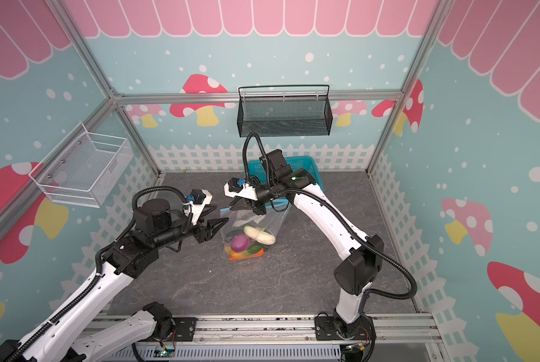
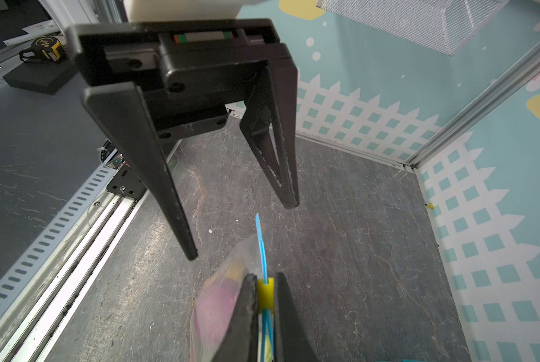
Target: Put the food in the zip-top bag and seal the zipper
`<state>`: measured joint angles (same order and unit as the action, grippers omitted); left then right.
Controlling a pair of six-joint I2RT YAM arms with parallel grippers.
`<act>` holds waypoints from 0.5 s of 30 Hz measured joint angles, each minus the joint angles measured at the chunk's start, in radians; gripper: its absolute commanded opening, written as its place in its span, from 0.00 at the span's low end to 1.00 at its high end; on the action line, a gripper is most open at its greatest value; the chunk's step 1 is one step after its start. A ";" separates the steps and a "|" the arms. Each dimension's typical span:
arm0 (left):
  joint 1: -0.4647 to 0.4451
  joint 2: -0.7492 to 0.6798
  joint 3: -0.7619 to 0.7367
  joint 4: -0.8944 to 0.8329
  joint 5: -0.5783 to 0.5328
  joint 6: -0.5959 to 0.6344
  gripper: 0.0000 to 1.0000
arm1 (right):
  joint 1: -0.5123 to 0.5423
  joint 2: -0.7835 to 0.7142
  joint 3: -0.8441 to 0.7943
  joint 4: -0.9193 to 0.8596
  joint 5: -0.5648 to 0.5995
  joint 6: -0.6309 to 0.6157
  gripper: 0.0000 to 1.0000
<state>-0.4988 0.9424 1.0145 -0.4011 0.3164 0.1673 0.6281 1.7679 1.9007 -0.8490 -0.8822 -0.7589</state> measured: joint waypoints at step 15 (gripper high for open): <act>0.000 0.043 0.019 0.076 0.056 0.005 0.49 | 0.000 0.000 -0.003 -0.001 -0.018 -0.019 0.00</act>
<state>-0.4984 0.9855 1.0340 -0.3248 0.3721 0.1719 0.6281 1.7679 1.8980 -0.8501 -0.8997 -0.7780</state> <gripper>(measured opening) 0.489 0.091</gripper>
